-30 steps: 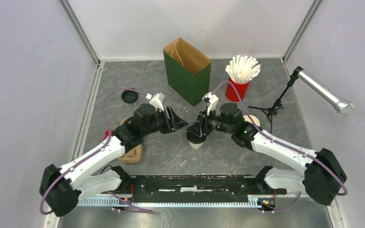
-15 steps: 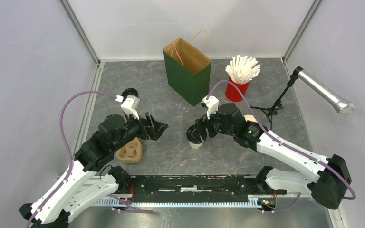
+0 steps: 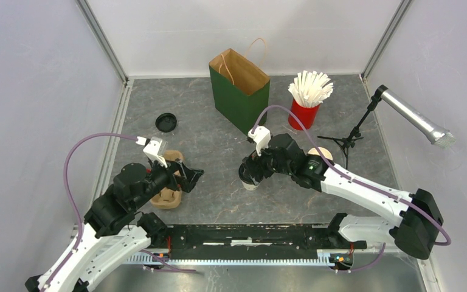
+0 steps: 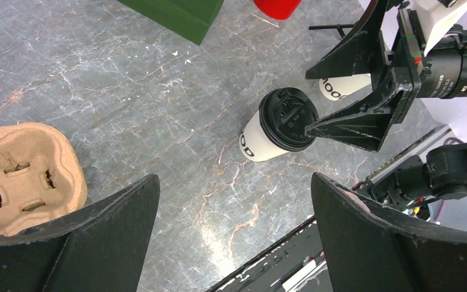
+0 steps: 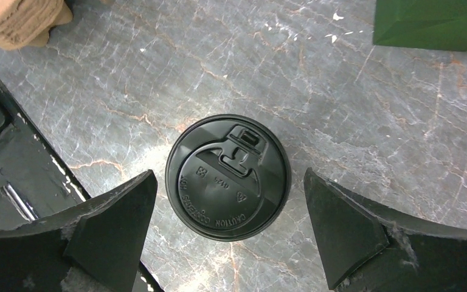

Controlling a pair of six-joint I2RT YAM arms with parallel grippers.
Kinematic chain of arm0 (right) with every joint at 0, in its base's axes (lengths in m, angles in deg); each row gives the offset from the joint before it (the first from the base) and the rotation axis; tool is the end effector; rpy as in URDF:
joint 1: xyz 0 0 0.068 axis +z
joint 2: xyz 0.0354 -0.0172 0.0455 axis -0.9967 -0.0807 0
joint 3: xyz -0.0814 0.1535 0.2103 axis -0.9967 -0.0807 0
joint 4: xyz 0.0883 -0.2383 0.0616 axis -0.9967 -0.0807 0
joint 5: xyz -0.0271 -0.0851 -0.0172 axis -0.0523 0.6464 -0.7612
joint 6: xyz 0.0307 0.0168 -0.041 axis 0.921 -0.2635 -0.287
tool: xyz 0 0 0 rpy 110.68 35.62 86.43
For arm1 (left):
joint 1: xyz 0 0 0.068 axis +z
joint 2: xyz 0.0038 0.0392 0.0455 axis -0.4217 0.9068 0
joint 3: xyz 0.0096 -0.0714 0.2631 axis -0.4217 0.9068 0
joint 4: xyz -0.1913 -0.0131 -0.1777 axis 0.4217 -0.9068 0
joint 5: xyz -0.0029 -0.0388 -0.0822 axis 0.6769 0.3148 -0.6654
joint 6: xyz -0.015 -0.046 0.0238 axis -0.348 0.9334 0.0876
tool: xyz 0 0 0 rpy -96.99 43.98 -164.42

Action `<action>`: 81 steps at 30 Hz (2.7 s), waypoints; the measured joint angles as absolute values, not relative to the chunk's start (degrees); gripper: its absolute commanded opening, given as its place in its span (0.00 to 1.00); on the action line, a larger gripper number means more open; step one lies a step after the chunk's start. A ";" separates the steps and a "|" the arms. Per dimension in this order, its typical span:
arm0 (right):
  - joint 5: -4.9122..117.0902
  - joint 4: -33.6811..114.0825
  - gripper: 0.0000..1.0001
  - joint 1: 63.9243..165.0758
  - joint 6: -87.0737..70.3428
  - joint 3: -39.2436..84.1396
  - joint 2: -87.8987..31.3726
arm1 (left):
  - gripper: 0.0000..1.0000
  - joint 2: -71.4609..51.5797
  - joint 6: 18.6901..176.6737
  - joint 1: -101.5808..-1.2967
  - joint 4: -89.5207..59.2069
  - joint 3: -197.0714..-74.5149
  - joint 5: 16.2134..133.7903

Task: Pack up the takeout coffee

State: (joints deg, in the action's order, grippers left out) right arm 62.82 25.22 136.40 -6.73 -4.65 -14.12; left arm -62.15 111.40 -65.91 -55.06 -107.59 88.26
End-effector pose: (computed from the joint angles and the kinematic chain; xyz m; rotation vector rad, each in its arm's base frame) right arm 0.1624 0.2018 0.2747 -0.8180 2.0734 0.6034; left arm 0.0699 -0.0566 0.3284 0.2013 1.9191 -0.7092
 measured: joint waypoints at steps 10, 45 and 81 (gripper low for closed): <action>63.87 24.76 0.98 138.82 -7.54 -4.19 -18.21 | 1.00 -61.12 110.61 -65.91 -55.08 -107.46 87.58; 69.66 27.04 0.83 121.71 -7.67 -6.82 -17.73 | 1.00 -61.36 110.44 -65.91 -55.39 -107.41 89.22; 66.34 20.48 0.79 111.85 -10.08 4.16 -21.51 | 1.00 -60.24 110.42 -65.91 -57.90 -107.41 92.26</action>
State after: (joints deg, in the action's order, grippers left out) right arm 66.34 20.48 111.85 -10.08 4.16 -21.51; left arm -60.24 110.42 -65.91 -57.90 -107.41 92.26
